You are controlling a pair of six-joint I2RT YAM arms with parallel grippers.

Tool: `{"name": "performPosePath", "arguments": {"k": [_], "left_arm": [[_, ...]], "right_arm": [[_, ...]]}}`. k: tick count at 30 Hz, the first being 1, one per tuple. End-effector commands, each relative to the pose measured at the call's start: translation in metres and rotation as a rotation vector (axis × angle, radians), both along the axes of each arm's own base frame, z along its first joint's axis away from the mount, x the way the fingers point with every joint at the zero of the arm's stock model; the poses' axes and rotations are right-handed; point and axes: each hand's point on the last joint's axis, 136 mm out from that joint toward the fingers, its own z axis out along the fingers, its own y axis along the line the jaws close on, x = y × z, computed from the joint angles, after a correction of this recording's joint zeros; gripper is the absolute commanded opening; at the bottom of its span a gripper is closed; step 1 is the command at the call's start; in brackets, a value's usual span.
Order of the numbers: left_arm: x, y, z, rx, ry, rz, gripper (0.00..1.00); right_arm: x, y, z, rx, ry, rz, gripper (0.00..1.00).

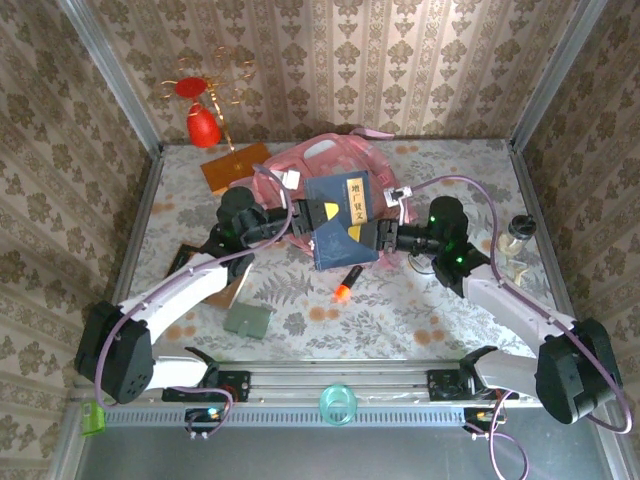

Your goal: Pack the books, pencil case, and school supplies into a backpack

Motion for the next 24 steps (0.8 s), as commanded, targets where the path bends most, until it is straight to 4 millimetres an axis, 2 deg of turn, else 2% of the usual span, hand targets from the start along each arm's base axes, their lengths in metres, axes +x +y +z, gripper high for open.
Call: {"name": "performPosePath", "arguments": {"k": [1,2,4,5,8,11,14,16,20,24], "left_arm": [[0.008,0.000,0.003,-0.007,-0.025,0.026,0.08],[0.013,0.000,-0.004,0.012,-0.009,0.040,0.19],[0.025,0.002,-0.020,0.056,0.002,0.075,0.45],[0.034,0.006,-0.034,0.104,0.017,0.111,0.54],[0.058,0.016,-0.085,0.376,-0.015,0.232,0.65],[0.066,0.010,-0.128,0.687,-0.144,0.232,0.69],[0.070,-0.005,-0.163,0.924,-0.252,0.150,0.70],[0.071,-0.017,-0.177,1.020,-0.311,0.091,0.70],[0.056,-0.053,-0.194,1.045,-0.374,-0.071,0.67],[0.055,-0.067,-0.211,1.080,-0.362,-0.133,0.60]], "right_arm": [[0.000,-0.005,0.025,0.076,-0.045,-0.003,0.07],[0.004,-0.011,0.023,0.070,-0.031,-0.033,0.00],[0.013,-0.026,0.016,0.043,0.015,-0.100,0.00],[0.020,-0.037,0.011,0.016,0.055,-0.146,0.00],[0.041,-0.082,-0.011,-0.056,0.197,-0.306,0.00],[0.055,-0.130,-0.031,-0.074,0.328,-0.454,0.00],[0.059,-0.166,-0.043,-0.120,0.363,-0.583,0.00],[0.060,-0.177,-0.045,-0.148,0.353,-0.632,0.00],[0.058,-0.186,-0.053,-0.213,0.353,-0.664,0.00],[0.056,-0.197,-0.058,-0.222,0.364,-0.689,0.00]]}}
